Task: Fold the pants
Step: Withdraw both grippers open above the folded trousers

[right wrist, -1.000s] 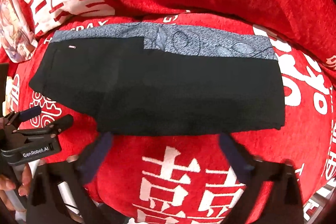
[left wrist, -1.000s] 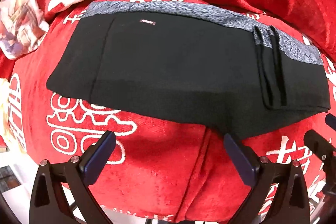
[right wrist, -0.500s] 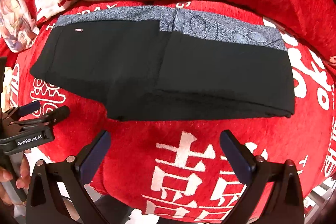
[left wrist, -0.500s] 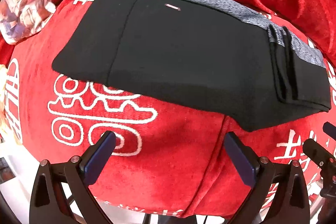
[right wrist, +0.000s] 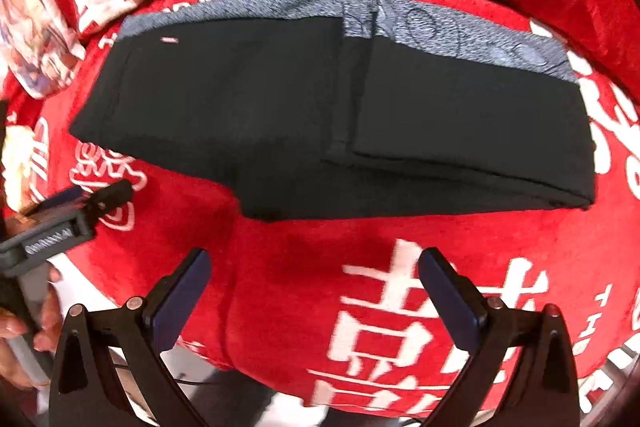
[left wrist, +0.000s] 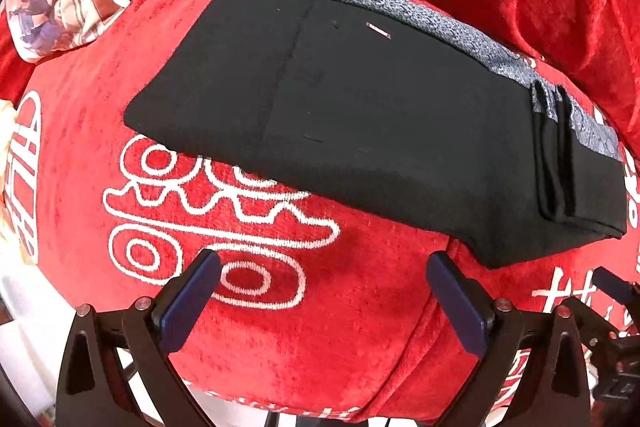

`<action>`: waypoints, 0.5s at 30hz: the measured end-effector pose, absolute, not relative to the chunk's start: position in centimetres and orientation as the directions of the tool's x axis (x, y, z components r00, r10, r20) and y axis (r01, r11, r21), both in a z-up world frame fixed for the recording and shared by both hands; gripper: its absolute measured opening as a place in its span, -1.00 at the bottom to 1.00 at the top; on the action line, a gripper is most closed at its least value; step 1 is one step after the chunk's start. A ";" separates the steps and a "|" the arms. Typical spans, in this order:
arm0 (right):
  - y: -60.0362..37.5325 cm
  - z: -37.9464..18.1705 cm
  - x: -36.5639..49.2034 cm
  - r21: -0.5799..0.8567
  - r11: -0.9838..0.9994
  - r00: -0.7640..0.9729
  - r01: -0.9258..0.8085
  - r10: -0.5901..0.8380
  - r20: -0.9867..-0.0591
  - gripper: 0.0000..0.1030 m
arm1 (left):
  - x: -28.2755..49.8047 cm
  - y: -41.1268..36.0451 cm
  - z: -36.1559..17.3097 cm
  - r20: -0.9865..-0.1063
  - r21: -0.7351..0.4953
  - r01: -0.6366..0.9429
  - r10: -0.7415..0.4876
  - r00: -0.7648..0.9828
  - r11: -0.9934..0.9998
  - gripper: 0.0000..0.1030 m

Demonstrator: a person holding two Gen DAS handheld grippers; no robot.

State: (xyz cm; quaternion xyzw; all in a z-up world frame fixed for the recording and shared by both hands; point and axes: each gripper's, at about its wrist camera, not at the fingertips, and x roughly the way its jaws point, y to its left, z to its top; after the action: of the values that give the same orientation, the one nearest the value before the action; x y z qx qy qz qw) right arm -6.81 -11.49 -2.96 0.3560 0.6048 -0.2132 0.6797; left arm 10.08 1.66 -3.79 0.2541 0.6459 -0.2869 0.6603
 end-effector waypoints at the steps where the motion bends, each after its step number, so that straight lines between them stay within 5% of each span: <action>1: -11.5 -2.9 -6.8 0.247 0.643 0.195 0.725 0.151 -0.969 1.00 | 10.1 1.7 -3.7 -0.999 -0.038 0.705 -0.054 0.000 0.708 1.00; 15: -10.7 -3.3 -4.6 0.257 0.677 0.179 0.690 0.184 -0.966 1.00 | 12.8 1.9 -3.7 -0.997 -0.055 0.680 -0.077 0.002 0.731 1.00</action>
State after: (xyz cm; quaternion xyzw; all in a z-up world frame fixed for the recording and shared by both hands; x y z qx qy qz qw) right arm -4.62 -10.73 -3.29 0.3564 0.6132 -0.1859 0.6800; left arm 12.78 1.94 -3.66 0.2330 0.6469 -0.2834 0.6685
